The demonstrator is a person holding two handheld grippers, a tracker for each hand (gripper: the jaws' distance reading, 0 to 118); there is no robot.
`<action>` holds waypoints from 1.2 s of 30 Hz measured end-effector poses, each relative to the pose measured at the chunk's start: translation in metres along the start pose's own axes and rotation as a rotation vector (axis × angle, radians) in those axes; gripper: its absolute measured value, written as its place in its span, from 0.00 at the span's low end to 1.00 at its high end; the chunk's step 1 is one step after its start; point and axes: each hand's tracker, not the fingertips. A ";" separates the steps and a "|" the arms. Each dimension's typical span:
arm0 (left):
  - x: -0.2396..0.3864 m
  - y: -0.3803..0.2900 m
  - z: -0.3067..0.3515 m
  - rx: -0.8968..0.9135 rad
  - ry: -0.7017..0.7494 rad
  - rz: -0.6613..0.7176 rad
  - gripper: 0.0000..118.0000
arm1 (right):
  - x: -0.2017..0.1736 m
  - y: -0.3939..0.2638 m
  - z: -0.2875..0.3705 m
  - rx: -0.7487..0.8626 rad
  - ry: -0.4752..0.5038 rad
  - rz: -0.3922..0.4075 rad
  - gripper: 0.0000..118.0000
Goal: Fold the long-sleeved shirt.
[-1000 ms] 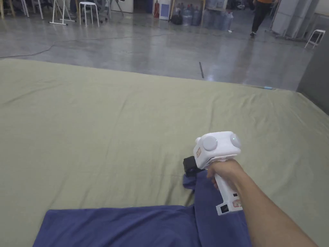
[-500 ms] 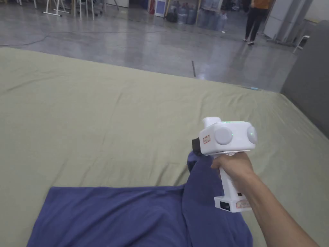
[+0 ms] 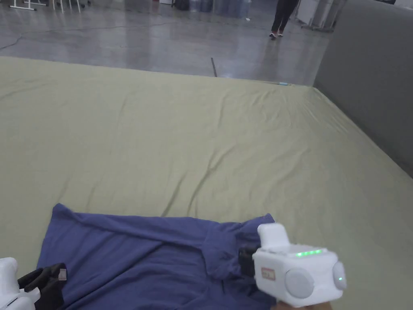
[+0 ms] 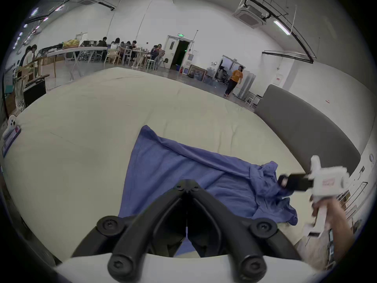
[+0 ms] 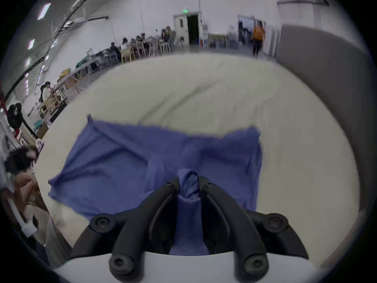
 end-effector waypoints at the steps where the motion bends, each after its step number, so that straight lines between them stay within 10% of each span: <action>1: 0.001 0.000 0.001 -0.001 -0.001 -0.005 0.00 | -0.002 -0.008 -0.009 -0.029 -0.016 0.006 0.15; 4: 0.004 0.001 0.002 -0.003 0.000 -0.018 0.00 | 0.000 -0.012 -0.020 -0.028 -0.040 0.027 0.33; 7: 0.003 0.000 0.004 -0.005 0.001 -0.015 0.00 | 0.000 -0.004 -0.005 -0.017 -0.054 0.011 0.97; 8: 0.002 -0.001 0.005 -0.005 0.003 -0.011 0.00 | 0.002 -0.003 0.006 0.036 -0.056 -0.014 0.99; 12: 0.000 -0.003 0.005 -0.012 0.007 0.005 0.00 | 0.012 -0.003 0.058 0.202 -0.082 -0.131 0.82; 14: -0.001 -0.005 0.005 -0.015 0.012 0.004 0.00 | 0.023 -0.010 0.070 0.221 -0.088 -0.189 0.02; 24: -0.004 0.022 -0.013 -0.033 0.015 0.002 0.00 | 0.039 -0.002 0.064 0.167 -0.072 -0.166 0.02; 26: -0.006 0.046 -0.034 -0.026 0.031 0.008 0.24 | 0.035 0.012 0.059 0.175 -0.073 -0.143 0.02; 28: -0.014 0.072 -0.071 -0.058 0.069 0.023 0.86 | 0.031 0.024 0.050 0.177 -0.069 -0.125 0.02; 36: -0.057 0.116 -0.219 -0.274 0.269 -0.037 0.85 | 0.012 0.035 0.019 0.099 -0.041 -0.084 0.02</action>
